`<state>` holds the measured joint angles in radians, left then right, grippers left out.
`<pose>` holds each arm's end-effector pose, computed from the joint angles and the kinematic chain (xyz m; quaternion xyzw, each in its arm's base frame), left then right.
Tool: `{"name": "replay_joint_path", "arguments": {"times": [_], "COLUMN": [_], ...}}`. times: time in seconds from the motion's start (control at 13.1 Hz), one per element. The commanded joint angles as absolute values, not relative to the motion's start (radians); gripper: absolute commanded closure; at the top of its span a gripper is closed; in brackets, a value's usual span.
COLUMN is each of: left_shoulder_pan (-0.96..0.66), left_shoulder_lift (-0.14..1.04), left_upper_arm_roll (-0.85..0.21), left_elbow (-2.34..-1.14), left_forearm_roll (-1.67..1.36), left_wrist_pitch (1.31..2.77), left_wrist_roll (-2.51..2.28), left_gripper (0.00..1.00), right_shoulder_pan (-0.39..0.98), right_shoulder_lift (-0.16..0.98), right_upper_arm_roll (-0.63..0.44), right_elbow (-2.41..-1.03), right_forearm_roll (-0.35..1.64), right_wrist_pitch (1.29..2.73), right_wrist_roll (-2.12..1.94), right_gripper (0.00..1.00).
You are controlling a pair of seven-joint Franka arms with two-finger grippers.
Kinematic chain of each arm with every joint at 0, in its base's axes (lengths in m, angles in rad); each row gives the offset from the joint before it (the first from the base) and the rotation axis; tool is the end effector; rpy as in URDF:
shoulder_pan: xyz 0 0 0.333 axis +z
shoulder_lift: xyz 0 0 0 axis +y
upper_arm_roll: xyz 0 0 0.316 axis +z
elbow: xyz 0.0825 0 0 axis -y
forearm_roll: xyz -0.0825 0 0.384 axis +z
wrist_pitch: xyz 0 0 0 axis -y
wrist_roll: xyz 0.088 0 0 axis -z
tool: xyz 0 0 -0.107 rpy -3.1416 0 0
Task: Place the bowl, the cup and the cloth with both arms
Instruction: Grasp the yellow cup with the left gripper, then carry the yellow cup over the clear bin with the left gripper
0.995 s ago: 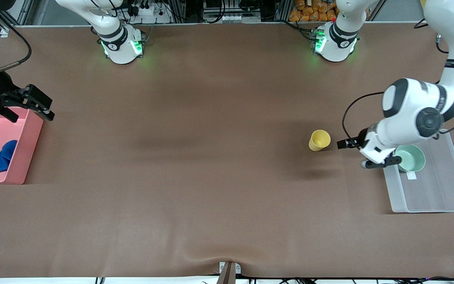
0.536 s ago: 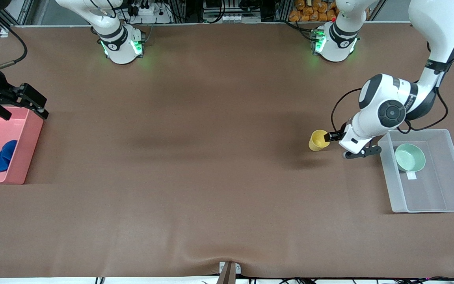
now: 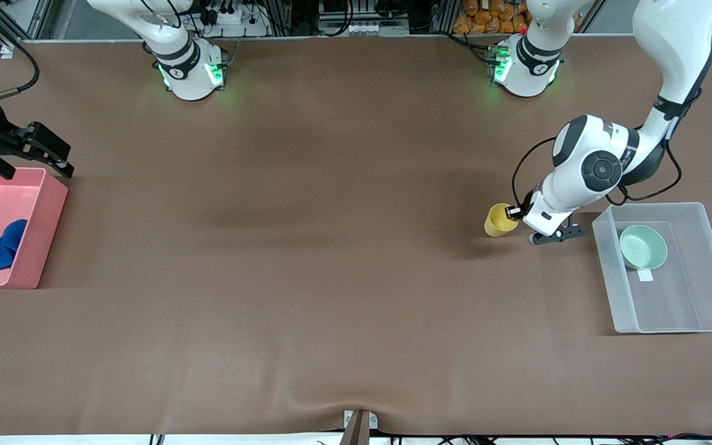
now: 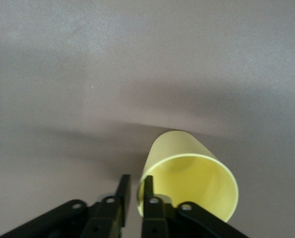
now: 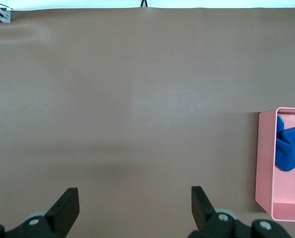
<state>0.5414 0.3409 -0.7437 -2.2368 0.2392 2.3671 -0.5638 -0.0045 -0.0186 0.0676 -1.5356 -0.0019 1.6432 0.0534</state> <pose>0.5209 -0.1084 0.2467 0.9932 0.0980 -0.0607 0.0146 0.5553 0.0353 0.6584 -0.9980 -0.0049 -0.0630 0.0021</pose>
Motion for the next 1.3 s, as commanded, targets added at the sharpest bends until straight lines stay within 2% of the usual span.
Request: {"name": "replay_joint_path", "arguments": {"times": [0.0,0.31,0.54,0.69,0.92,1.22], "left_shoulder_pan": [0.548,0.580,0.699,0.782,0.914,0.919], "left_shoulder_lift": [0.331,0.240,0.225,0.230,0.313,0.524], "left_upper_arm_roll": [-0.755,-0.741,-0.742,-0.741,-0.733,-0.667], "left_elbow": [-2.217,-2.157,-2.007,-1.919,-1.781,-1.567], "left_forearm_roll": [0.259,0.259,0.259,0.258,0.261,0.284], "left_wrist_pitch": [2.373,2.298,2.137,2.086,2.080,2.082], "left_wrist_roll": [-0.580,-0.490,-0.234,-0.007,0.353,0.696], "left_gripper": [1.00,1.00,1.00,1.00,1.00,1.00], "right_shoulder_pan": [-0.006,-0.003,-0.003,-0.002,0.000,0.003], "right_shoulder_lift": [-0.011,-0.011,-0.011,-0.009,-0.011,-0.011], "right_upper_arm_roll": [0.067,0.066,0.067,0.066,0.067,0.067], "right_elbow": [-1.516,-1.516,-1.516,-1.516,-1.516,-1.516], "right_forearm_roll": [-0.005,-0.006,-0.006,-0.006,-0.006,-0.006], "right_wrist_pitch": [1.626,1.626,1.626,1.626,1.626,1.626], "right_wrist_roll": [0.063,0.066,0.067,0.067,0.066,0.067], "right_gripper": [0.00,0.00,0.00,0.00,0.00,0.00]}}
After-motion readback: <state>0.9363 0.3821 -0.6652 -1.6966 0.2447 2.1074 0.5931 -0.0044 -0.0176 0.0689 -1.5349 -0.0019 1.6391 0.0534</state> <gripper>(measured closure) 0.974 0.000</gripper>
